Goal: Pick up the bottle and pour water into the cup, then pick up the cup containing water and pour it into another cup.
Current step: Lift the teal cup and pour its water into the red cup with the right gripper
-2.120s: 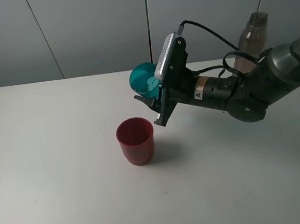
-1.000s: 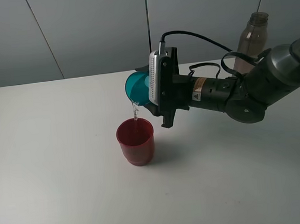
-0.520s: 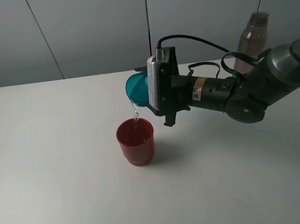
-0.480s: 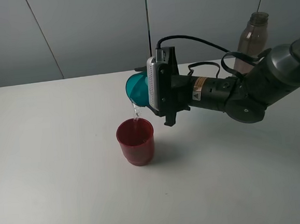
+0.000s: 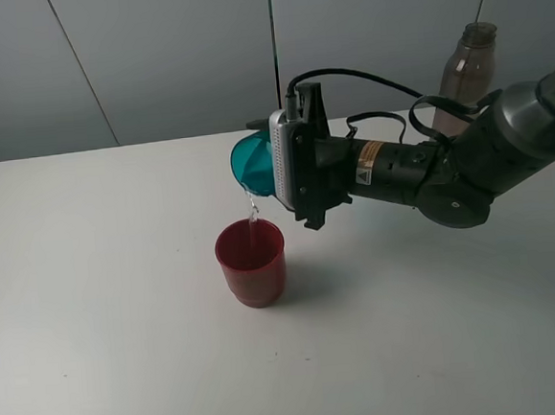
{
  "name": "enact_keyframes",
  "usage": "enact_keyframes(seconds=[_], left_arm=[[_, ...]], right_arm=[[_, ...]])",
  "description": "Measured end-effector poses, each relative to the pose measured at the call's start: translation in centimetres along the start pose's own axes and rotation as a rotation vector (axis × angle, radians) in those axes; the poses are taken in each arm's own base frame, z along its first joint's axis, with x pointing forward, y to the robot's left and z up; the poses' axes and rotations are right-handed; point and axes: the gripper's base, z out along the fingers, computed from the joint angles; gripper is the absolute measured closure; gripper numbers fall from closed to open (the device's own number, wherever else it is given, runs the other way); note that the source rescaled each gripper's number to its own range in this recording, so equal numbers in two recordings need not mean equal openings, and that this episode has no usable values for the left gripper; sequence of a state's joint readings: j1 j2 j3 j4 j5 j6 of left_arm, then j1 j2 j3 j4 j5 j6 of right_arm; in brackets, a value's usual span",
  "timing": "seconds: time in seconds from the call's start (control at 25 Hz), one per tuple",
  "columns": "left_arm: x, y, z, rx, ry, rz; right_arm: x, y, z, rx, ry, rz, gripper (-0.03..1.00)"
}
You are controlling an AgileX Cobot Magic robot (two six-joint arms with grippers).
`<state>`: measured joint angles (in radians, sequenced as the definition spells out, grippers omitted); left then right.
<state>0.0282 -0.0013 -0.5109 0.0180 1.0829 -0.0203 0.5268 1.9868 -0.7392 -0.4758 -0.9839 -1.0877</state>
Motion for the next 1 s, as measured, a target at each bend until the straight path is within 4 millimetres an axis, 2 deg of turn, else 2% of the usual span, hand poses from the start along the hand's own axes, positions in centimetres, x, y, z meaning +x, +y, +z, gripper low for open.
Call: enact_keyframes(seconds=[0.6,1.0], left_arm=[[0.0,0.0,0.0,0.0,0.0,-0.002],[0.0,0.0,0.0,0.0,0.0,-0.002]], right_arm=[[-0.02,-0.05,0.0,0.005,-0.002,-0.147,0.89],[-0.26,-0.45,-0.01,0.052,-0.024,-0.186,0.89]])
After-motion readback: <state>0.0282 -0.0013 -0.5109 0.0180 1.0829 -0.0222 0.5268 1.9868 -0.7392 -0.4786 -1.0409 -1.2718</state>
